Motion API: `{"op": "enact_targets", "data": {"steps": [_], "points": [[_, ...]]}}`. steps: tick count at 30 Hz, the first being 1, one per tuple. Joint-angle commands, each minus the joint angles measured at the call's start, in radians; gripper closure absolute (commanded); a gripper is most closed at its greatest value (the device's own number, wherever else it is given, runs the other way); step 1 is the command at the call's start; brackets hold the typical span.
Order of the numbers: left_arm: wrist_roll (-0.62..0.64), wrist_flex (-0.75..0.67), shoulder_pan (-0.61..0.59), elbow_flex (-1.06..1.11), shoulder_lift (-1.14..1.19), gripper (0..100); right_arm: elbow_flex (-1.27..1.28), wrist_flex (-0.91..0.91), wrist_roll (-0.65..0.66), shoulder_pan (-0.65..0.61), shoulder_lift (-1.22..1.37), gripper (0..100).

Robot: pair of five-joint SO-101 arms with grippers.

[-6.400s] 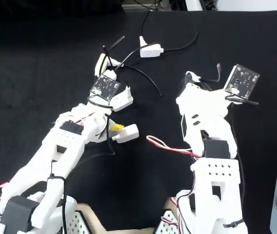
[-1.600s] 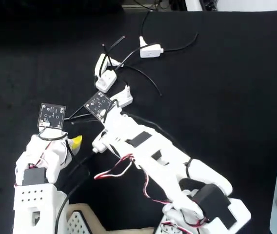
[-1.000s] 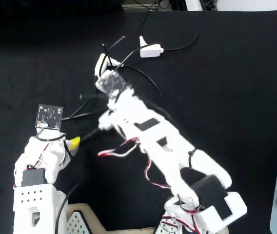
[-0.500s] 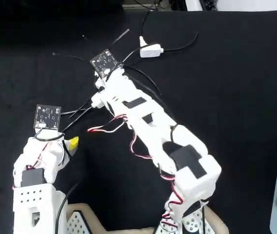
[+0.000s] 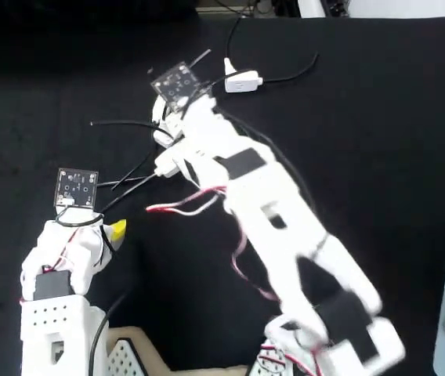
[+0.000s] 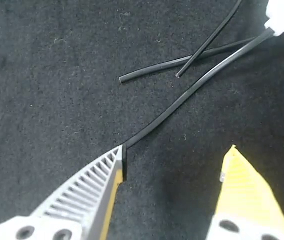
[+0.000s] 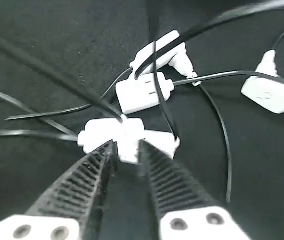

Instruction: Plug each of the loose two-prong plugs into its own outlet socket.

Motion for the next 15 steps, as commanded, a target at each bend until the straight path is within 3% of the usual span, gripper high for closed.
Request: {"op": "enact_targets", "data": {"steps": [1,6,10,15], "points": [[0.003,-0.025,-0.005,-0.007,-0.011,69,0.001,0.183,-0.003,0.014,-0.200,97.9],[0.006,-0.025,0.007,-0.005,-0.011,69,0.199,0.284,-0.008,0.037,-0.397,98.6],[0.012,-0.017,0.056,-0.005,-0.012,69,0.400,0.226,-0.120,0.081,-0.591,98.6],[0.064,-0.025,0.067,-0.021,-0.025,80,0.624,0.149,-0.166,0.155,-0.823,98.6]]}}
